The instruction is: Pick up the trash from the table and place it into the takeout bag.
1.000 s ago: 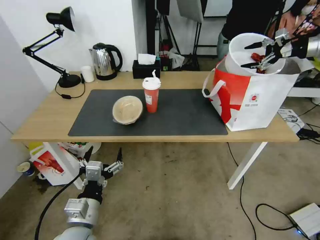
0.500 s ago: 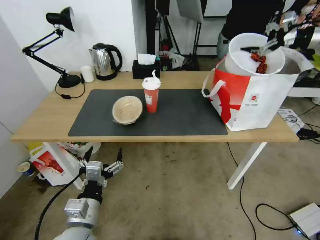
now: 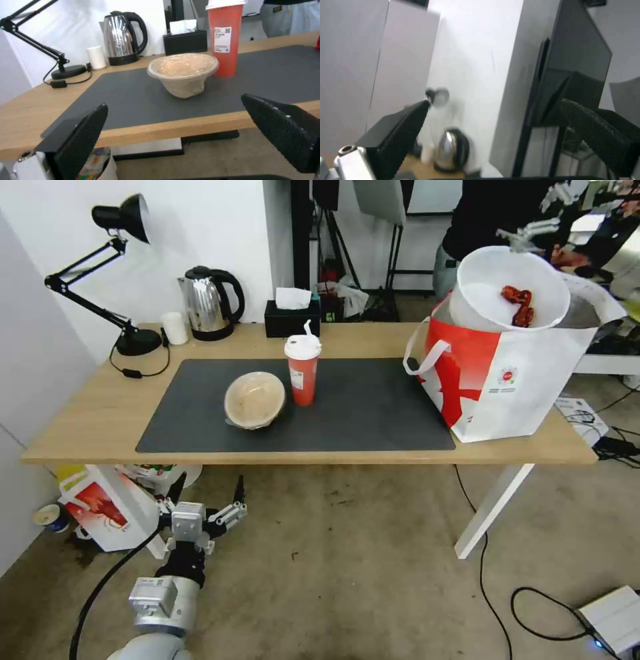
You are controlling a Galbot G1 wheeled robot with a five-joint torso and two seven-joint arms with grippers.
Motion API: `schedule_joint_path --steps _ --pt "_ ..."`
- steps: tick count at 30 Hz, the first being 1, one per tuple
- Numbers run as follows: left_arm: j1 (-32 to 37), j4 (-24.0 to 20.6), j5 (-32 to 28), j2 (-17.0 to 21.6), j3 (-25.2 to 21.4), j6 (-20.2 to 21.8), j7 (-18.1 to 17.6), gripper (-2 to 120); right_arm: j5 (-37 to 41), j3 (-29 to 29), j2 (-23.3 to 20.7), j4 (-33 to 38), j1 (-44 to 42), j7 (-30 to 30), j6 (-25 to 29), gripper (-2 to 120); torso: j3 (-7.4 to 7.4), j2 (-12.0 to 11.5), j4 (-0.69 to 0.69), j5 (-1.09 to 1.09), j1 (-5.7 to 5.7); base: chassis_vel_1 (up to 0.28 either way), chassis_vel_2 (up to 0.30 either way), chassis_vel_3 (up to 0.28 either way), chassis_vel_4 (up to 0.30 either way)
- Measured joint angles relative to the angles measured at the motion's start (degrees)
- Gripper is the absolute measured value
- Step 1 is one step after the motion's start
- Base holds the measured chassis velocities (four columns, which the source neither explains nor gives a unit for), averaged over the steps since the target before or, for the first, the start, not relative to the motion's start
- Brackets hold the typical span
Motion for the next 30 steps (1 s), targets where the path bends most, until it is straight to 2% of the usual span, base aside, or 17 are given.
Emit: schedule_joint_path --steps 3,4,8,16,19,21,23,26,27,30 --pt "0.0 0.0 0.0 0.0 0.0 0.0 0.0 100 1.5 3.0 -0.7 8.7 -5.6 8.6 2.3 100 -0.01 0.0 0.0 -0.01 0.0 0.0 0.0 0.0 0.0" --pt "0.0 0.0 0.0 0.0 0.0 0.0 0.0 100 1.5 3.0 -0.7 8.7 -5.6 8.6 2.3 100 -0.01 0.0 0.0 -0.01 0.0 0.0 0.0 0.0 0.0" --pt "0.0 0.0 0.0 0.0 0.0 0.0 0.0 100 1.3 6.6 -0.8 17.5 -12.5 19.7 4.6 100 -0.01 0.0 0.01 -0.01 0.0 0.0 0.0 0.0 0.0" --pt "0.0 0.0 0.0 0.0 0.0 0.0 0.0 100 -5.1 15.6 1.7 27.6 -25.5 28.9 6.2 100 0.0 0.0 -0.01 0.0 0.0 0.0 0.0 0.0 0.0" --pt "0.0 0.0 0.0 0.0 0.0 0.0 0.0 100 -10.8 18.7 4.2 32.6 -32.6 34.2 7.1 100 0.0 0.0 0.0 0.0 -0.01 0.0 0.0 0.0 0.0" --pt "0.0 0.0 0.0 0.0 0.0 0.0 0.0 100 -11.2 18.9 4.4 32.9 -33.1 34.4 7.1 100 0.0 0.0 0.0 0.0 0.0 0.0 0.0 0.0 0.0" --pt "0.0 0.0 0.0 0.0 0.0 0.0 0.0 100 -17.9 22.9 9.2 37.7 -43.1 37.2 7.4 100 0.0 0.0 0.0 0.03 0.0 0.0 0.0 0.0 0.0" --pt "0.0 0.0 0.0 0.0 0.0 0.0 0.0 100 -20.9 24.4 11.3 39.5 -47.2 37.5 7.4 100 0.0 0.0 -0.01 0.04 0.0 0.0 0.0 0.0 0.0" --pt "0.0 0.0 0.0 0.0 0.0 0.0 0.0 100 -25.4 26.7 14.7 41.9 -52.8 37.6 7.6 100 -0.01 0.0 -0.01 -0.01 -0.01 0.0 0.0 0.0 0.0" --pt "0.0 0.0 0.0 0.0 0.0 0.0 0.0 100 -27.9 27.7 16.5 42.9 -55.7 37.6 7.8 100 0.0 0.0 0.0 0.01 0.0 0.0 0.0 0.0 0.0"
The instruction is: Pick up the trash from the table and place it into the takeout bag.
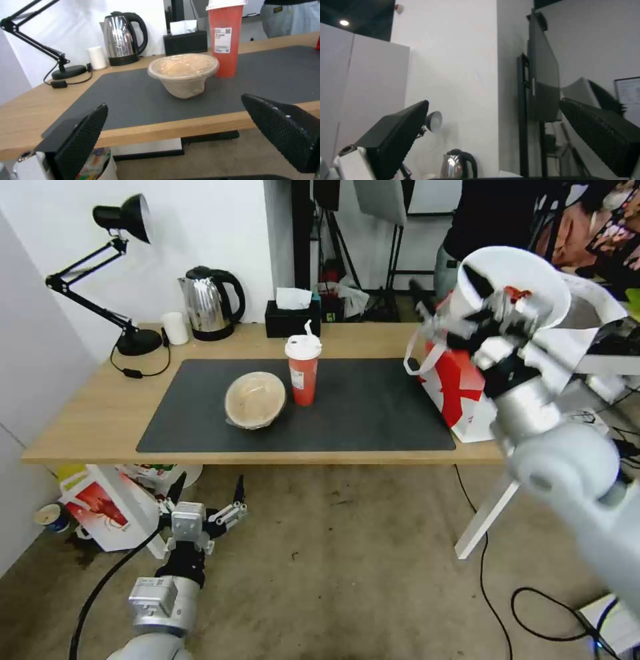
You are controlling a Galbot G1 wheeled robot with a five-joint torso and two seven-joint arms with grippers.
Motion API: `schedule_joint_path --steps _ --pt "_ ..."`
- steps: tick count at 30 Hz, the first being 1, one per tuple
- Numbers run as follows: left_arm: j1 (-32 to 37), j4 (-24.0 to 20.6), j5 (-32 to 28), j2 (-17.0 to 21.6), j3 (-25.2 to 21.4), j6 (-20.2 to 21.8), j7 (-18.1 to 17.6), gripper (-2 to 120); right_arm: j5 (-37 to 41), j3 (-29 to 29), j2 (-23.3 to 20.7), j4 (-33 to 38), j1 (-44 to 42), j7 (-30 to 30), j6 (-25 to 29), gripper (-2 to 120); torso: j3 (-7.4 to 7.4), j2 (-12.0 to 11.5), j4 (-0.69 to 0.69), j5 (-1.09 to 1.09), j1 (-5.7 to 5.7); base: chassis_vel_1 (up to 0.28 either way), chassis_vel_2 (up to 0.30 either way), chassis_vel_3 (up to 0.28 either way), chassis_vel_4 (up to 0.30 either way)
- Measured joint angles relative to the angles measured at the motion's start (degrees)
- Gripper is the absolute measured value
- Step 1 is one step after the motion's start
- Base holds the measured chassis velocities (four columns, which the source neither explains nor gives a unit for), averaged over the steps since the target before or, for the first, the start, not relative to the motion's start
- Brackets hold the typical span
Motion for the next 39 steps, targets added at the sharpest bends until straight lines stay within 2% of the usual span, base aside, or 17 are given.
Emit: schedule_joint_path --steps 3,4,5,7,9,15,18,19,23,25,27,39 --pt "0.0 0.0 0.0 0.0 0.0 0.0 0.0 100 -6.3 1.8 4.5 2.0 -7.3 -0.3 1.2 100 0.0 0.0 -0.01 -0.03 0.0 0.0 0.0 0.0 0.0" --pt "0.0 0.0 0.0 0.0 0.0 0.0 0.0 100 -6.3 1.8 4.5 2.0 -7.3 -0.3 1.2 100 0.0 0.0 -0.01 -0.03 0.0 0.0 0.0 0.0 0.0" --pt "0.0 0.0 0.0 0.0 0.0 0.0 0.0 100 -8.4 2.0 6.3 2.7 -10.1 -0.8 1.7 100 0.0 0.0 -0.02 0.02 0.0 0.0 0.0 0.0 0.0" --pt "0.0 0.0 0.0 0.0 0.0 0.0 0.0 100 -12.6 2.2 10.0 3.6 -14.7 -2.5 3.3 100 -0.01 0.0 0.01 -0.05 0.0 0.0 0.0 0.0 0.0" --pt "0.0 0.0 0.0 0.0 0.0 0.0 0.0 100 -16.9 2.1 14.1 4.2 -18.7 -4.6 5.1 100 0.0 0.0 -0.01 -0.02 0.0 0.0 0.0 0.0 0.0" --pt "0.0 0.0 0.0 0.0 0.0 0.0 0.0 100 -22.1 1.1 18.9 5.8 -24.3 -5.6 7.4 100 0.0 0.0 0.01 -0.02 0.0 0.0 0.0 0.0 0.0" --pt "0.0 0.0 0.0 0.0 0.0 0.0 0.0 100 -27.6 0.5 21.8 6.2 -28.7 -5.2 11.3 100 0.0 0.0 0.0 -0.01 0.0 0.0 0.0 0.0 0.0" --pt "0.0 0.0 0.0 0.0 0.0 0.0 0.0 100 -27.6 0.5 21.8 6.2 -28.7 -5.2 11.3 100 0.0 0.0 0.0 -0.01 0.0 0.0 0.0 0.0 0.0" --pt "0.0 0.0 0.0 0.0 0.0 0.0 0.0 100 -32.1 0.2 25.9 5.5 -33.3 -4.9 16.7 100 0.0 0.0 0.0 -0.01 0.0 0.0 0.0 0.0 0.0" --pt "0.0 0.0 0.0 0.0 0.0 0.0 0.0 100 -32.3 0.2 26.1 5.4 -33.5 -4.9 17.0 100 0.0 0.0 0.0 -0.01 0.0 0.0 0.0 0.0 0.0" --pt "0.0 0.0 0.0 0.0 0.0 0.0 0.0 100 -33.3 0.2 27.7 4.5 -34.6 -4.8 19.5 100 0.0 0.0 0.0 -0.01 0.0 0.0 0.0 0.0 0.0" --pt "0.0 0.0 0.0 0.0 0.0 0.0 0.0 100 -36.8 0.4 30.5 3.7 -37.0 -3.9 23.2 100 0.0 0.0 0.0 -0.01 0.01 0.0 0.0 0.0 0.0"
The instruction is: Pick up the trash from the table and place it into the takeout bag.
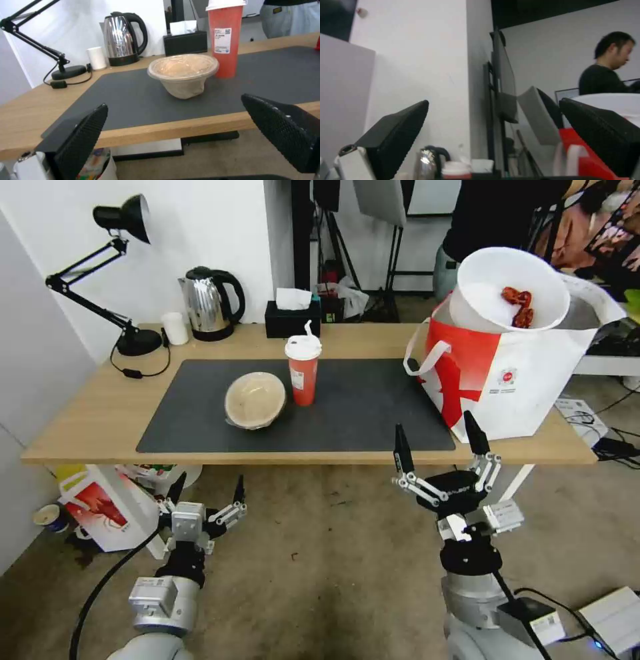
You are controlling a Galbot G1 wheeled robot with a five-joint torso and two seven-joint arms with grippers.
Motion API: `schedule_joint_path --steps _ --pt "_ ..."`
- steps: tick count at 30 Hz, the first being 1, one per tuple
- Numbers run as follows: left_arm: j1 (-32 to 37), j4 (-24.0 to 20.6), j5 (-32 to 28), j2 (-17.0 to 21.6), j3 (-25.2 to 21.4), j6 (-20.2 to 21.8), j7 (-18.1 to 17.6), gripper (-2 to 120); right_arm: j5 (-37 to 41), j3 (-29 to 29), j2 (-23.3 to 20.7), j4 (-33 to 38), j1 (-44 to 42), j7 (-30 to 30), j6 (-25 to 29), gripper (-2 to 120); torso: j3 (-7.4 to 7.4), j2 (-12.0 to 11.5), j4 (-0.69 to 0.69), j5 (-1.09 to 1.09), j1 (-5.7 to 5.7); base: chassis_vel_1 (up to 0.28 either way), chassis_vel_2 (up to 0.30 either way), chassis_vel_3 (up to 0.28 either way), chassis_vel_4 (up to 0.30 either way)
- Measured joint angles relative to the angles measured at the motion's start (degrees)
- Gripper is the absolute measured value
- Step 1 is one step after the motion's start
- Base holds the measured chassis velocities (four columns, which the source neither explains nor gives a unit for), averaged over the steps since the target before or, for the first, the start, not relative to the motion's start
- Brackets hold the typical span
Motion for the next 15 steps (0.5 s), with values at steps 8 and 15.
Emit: schedule_joint_path --steps 8,15 --pt "0.0 0.0 0.0 0.0 0.0 0.0 0.0 100 -7.9 -0.7 3.3 -4.5 -3.6 5.2 5.9 100 0.0 0.0 0.0 0.01 0.0 0.0 0.0 0.0 0.0" --pt "0.0 0.0 0.0 0.0 0.0 0.0 0.0 100 -14.0 -2.3 4.6 -3.2 -6.9 9.2 7.7 100 0.0 0.0 0.0 0.0 0.0 0.0 0.0 0.0 0.0"
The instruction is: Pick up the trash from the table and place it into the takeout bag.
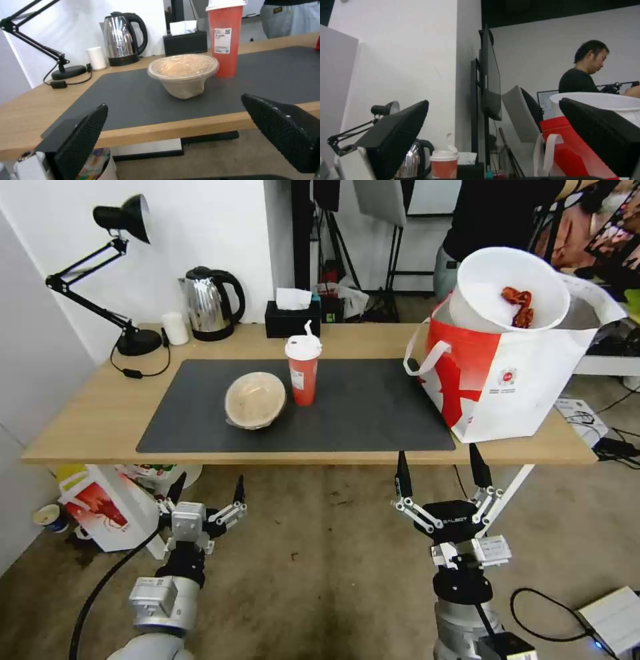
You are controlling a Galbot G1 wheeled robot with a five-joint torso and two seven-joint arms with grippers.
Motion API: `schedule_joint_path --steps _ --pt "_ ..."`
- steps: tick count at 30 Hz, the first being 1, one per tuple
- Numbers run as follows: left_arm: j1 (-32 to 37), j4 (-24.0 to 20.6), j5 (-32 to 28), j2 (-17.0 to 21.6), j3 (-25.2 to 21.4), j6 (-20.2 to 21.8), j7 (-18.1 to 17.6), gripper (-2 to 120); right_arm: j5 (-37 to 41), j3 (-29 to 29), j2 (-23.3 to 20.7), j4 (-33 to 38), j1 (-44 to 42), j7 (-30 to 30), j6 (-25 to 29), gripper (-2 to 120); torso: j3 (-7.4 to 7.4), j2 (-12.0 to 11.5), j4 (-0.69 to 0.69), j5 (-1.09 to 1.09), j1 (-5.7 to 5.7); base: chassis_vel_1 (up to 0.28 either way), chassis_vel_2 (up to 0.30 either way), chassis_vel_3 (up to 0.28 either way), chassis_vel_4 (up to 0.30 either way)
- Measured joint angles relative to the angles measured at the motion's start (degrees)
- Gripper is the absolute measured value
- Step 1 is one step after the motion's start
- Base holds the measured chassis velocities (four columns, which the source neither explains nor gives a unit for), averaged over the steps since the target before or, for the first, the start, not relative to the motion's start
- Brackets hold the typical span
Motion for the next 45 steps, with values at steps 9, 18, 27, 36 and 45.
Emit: schedule_joint_path --steps 9,18,27,36,45 --pt "0.0 0.0 0.0 0.0 0.0 0.0 0.0 100 -2.4 -0.3 -1.8 -0.3 -3.7 1.1 1.4 100 0.0 0.0 0.0 0.01 0.0 0.0 0.0 0.0 0.0" --pt "0.0 0.0 0.0 0.0 0.0 0.0 0.0 100 -2.1 0.3 -4.6 -0.8 -3.3 -0.4 0.8 100 0.0 0.0 0.0 0.01 0.0 0.0 0.0 0.0 0.0" --pt "0.0 0.0 0.0 0.0 0.0 0.0 0.0 100 -1.5 0.7 -5.5 -0.4 -3.0 -0.5 -0.4 100 0.0 0.0 0.0 0.01 0.0 0.0 0.0 0.0 0.0" --pt "0.0 0.0 0.0 0.0 0.0 0.0 0.0 100 -1.5 1.0 -6.1 -1.3 -3.7 -0.8 -0.4 100 0.0 0.0 0.0 0.01 0.0 0.0 0.0 0.0 0.0" --pt "0.0 0.0 0.0 0.0 0.0 0.0 0.0 100 0.6 1.2 -7.4 0.7 -2.9 -1.4 -1.0 100 0.0 0.0 -0.01 0.01 -0.01 0.0 0.0 0.0 0.0"
